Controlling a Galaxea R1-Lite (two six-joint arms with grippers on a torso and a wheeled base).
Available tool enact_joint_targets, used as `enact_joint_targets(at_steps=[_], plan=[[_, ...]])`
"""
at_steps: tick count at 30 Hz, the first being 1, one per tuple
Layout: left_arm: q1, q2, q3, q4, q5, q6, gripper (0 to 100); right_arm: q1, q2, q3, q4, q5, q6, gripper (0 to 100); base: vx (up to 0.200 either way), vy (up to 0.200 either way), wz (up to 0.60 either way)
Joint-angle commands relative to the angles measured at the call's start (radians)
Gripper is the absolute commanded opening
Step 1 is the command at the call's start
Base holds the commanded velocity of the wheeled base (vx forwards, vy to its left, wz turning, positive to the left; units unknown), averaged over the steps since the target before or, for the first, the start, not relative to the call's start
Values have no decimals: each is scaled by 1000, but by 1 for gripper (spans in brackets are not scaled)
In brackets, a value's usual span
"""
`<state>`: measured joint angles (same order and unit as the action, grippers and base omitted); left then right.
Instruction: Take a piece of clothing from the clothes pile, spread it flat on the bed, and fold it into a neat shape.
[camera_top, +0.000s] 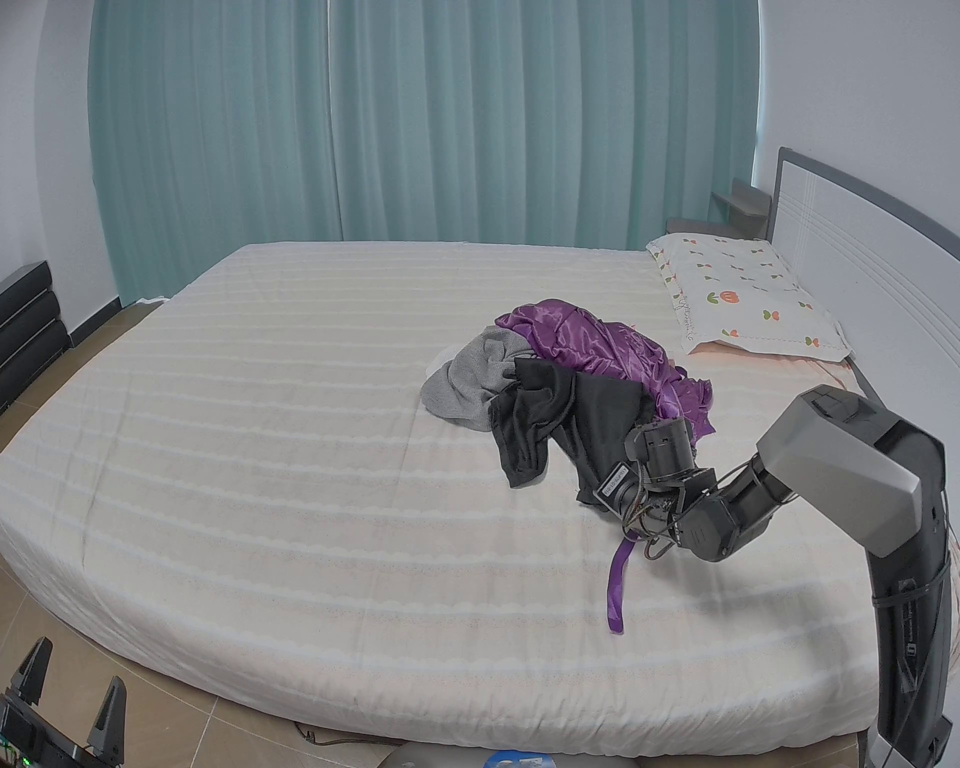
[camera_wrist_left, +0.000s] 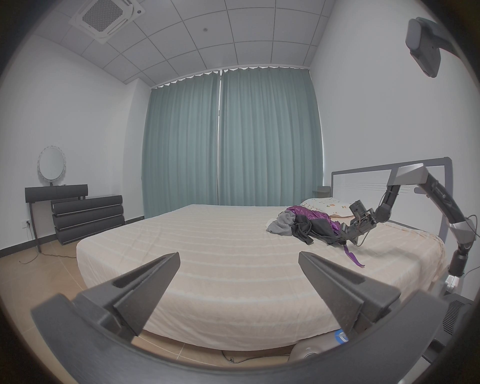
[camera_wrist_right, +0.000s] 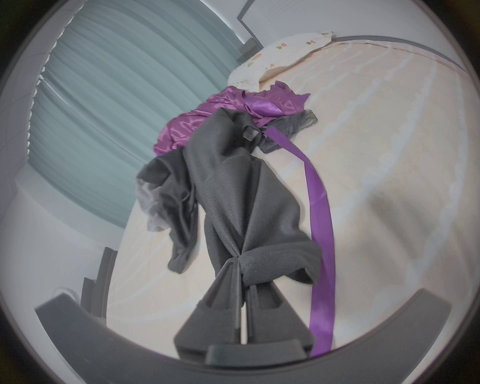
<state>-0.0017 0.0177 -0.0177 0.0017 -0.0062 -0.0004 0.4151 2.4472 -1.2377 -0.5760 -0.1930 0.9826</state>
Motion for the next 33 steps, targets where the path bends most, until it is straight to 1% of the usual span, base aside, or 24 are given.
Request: enact_joint_targets(at_steps=[1,6,10,11,13,16,17,21,22,26,33], plan=[[0,-15,18,0,0,0,100,40,-252,287,-196,9,-36,0,0,0,0],[0,-15,18,0,0,0,100,77,-424,491,-355,10,-70,0,0,0,0],[0,-15,18,0,0,-1,100,94,-528,569,-403,32,-93,0,0,0,0],[0,-15,18,0,0,0,100,97,-574,590,-421,49,-108,0,0,0,0],[0,-15,18,0,0,-1,100,99,-610,600,-435,63,-124,0,0,0,0],[0,-15,18,0,0,0,100,106,-666,603,-450,66,-156,0,0,0,0],[0,-15,18,0,0,0,100,111,-706,601,-461,66,-180,0,0,0,0],[0,-15,18,0,-1,2,100,119,-775,604,-473,79,-214,0,0,0,0],[-1,-15,18,-2,-3,5,100,139,-812,621,-475,98,-232,0,0,0,0],[0,-15,18,0,-1,0,100,146,-867,649,-476,144,-263,0,0,0,0],[-1,-15,18,-6,-1,16,100,148,-927,692,-481,201,-269,0,0,0,0]])
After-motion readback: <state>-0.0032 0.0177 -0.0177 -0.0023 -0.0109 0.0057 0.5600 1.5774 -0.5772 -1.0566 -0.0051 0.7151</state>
